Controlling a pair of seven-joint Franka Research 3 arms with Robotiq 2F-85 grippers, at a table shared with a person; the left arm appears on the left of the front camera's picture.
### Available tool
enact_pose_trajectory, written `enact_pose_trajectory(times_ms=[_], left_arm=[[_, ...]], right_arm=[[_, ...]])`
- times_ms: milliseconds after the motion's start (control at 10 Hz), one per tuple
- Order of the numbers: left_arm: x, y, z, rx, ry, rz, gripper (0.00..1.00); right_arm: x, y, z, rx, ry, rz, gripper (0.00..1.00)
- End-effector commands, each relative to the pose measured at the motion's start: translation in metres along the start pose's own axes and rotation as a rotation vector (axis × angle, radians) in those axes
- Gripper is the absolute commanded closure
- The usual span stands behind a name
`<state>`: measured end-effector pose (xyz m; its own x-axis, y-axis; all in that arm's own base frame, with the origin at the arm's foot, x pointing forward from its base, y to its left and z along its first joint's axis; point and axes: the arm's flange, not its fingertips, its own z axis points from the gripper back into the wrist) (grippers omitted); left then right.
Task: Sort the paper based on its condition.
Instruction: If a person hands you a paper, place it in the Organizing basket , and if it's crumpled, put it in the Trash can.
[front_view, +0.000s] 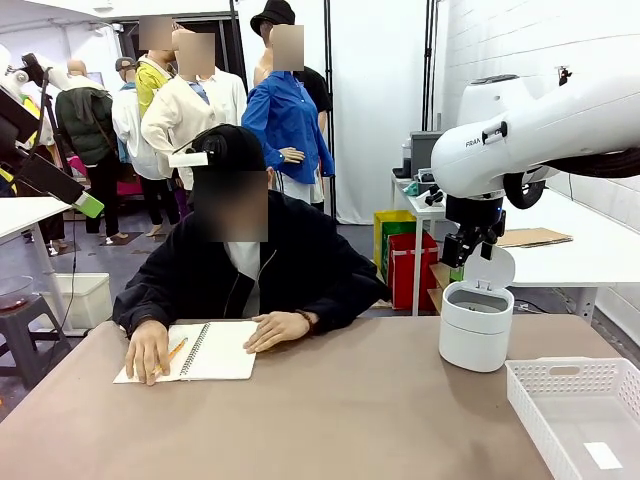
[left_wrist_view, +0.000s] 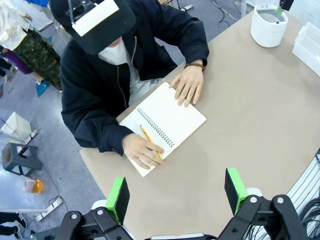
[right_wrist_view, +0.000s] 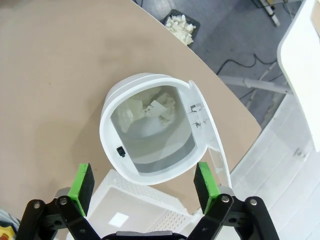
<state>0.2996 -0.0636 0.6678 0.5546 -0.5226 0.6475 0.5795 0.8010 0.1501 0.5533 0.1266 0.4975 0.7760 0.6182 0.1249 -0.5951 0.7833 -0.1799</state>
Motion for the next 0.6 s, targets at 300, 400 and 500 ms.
enact_pose_trajectory(times_ms=[300, 400, 500], left_arm=[[0.0, 0.0, 0.001, -0.005, 0.0, 0.003, 0.0], [0.0, 0.0, 0.001, -0.005, 0.0, 0.003, 0.0], [0.0, 0.0, 0.001, -0.005, 0.0, 0.003, 0.0]], right_arm=[[-0.028, 0.056, 0.063, 0.06, -0.16, -0.002, 0.0], [-0.03, 0.065, 0.079, 0.104, -0.22, 0.017, 0.0], [-0.033, 0.071, 0.098, 0.138, -0.285, 0.042, 0.0]])
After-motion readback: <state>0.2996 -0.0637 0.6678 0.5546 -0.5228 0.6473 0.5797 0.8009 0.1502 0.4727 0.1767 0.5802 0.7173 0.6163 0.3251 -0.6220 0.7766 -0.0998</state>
